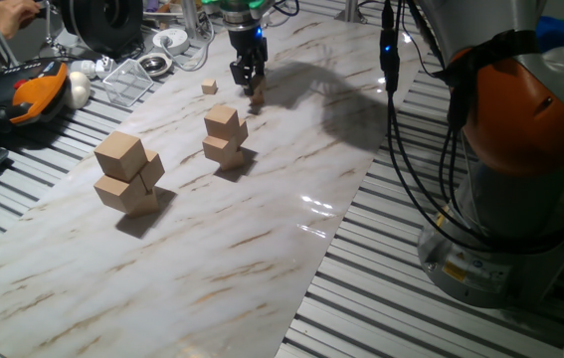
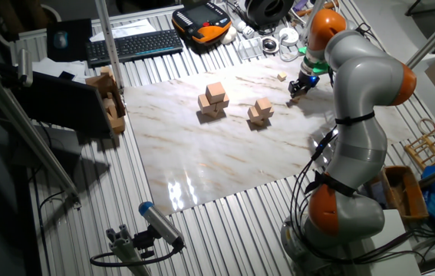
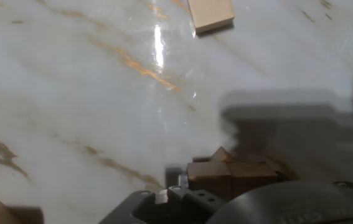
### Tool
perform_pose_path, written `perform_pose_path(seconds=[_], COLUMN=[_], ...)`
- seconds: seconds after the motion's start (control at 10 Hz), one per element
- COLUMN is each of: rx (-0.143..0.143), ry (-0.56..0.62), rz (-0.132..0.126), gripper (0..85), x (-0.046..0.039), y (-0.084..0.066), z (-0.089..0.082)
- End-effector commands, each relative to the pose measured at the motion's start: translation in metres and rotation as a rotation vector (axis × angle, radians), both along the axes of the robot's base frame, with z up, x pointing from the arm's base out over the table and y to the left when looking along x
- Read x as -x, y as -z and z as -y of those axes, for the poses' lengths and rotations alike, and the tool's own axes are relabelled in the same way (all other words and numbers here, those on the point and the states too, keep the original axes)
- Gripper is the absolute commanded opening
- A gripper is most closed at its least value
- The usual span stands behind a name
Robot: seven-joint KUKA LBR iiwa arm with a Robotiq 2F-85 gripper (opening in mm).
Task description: Stack the blocks into a cross shape
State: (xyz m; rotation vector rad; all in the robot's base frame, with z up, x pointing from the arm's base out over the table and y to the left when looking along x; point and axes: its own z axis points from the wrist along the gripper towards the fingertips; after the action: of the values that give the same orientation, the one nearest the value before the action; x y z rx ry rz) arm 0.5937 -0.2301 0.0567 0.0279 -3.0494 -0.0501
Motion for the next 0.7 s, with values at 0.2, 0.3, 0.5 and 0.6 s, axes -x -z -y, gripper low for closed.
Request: perform_pose_path(seconds=[0.2, 0.3, 0.5, 0.6], rx=[0.002, 0.002, 0.003, 0.004], ry=[0.001, 0.002, 0.004, 0.006], rz=[0.002, 0.003, 0.006, 0.008], gripper=[34.0, 34.0, 34.0, 34.0], x=[0.0, 0.0, 0.0, 0.0], y=[0.0001, 0.0001, 0.0003, 0.0005], z=[0.0, -0.0002, -0.0003, -0.0004])
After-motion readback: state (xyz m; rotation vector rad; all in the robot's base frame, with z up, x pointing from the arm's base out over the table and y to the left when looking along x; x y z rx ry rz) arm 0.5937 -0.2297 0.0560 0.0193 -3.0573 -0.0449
